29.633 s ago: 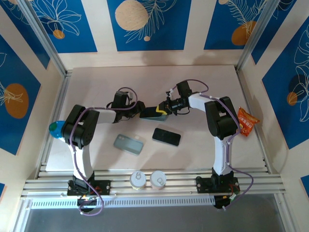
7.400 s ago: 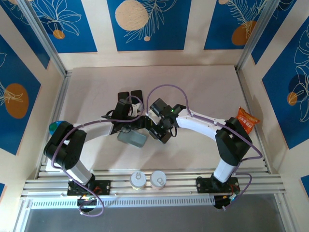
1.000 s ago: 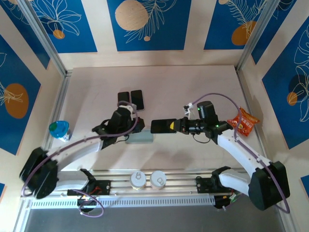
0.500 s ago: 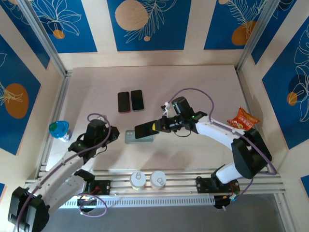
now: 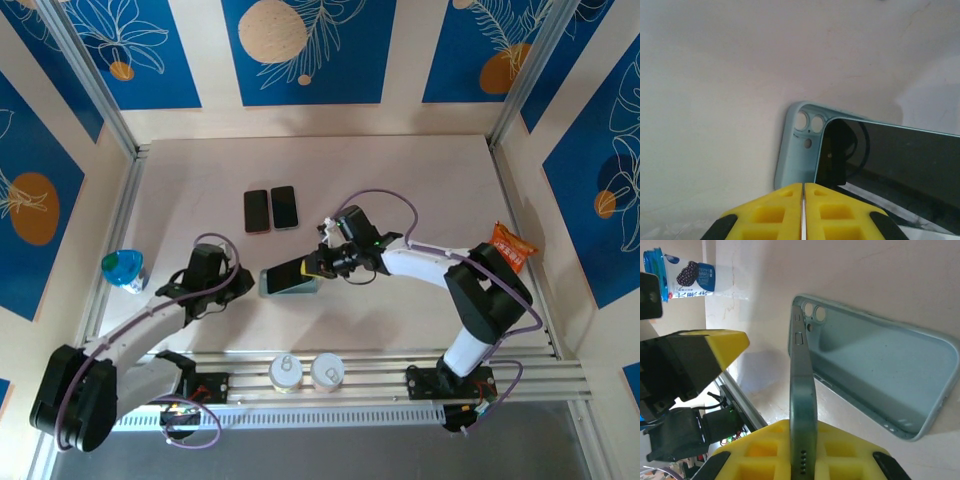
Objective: Put the phone into the phone case
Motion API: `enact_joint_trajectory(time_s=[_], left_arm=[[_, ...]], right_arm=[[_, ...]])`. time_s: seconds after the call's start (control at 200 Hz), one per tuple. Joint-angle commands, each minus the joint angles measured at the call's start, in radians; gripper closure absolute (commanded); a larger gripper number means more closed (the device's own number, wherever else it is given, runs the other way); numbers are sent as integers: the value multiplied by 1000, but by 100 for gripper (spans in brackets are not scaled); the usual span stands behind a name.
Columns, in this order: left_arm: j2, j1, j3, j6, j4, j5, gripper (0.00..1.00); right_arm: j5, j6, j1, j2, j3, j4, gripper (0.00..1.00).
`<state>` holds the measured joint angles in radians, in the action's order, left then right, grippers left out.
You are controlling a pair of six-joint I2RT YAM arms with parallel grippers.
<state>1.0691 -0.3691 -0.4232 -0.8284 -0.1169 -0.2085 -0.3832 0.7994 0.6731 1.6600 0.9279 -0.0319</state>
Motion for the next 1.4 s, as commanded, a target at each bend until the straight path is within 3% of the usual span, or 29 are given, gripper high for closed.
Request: enact_joint_trajectory(time_s=[0.0, 0.71, 1.396], left_arm=[[47, 22, 9, 20, 52, -42, 90], [217, 39, 49, 54, 145, -29, 94], [289, 38, 53, 48, 209, -69, 96]], right_arm=[[-8, 36, 9, 12, 37, 66, 100], [-4, 58, 16, 82, 52, 32, 100], [26, 92, 41, 153, 68, 41, 100]])
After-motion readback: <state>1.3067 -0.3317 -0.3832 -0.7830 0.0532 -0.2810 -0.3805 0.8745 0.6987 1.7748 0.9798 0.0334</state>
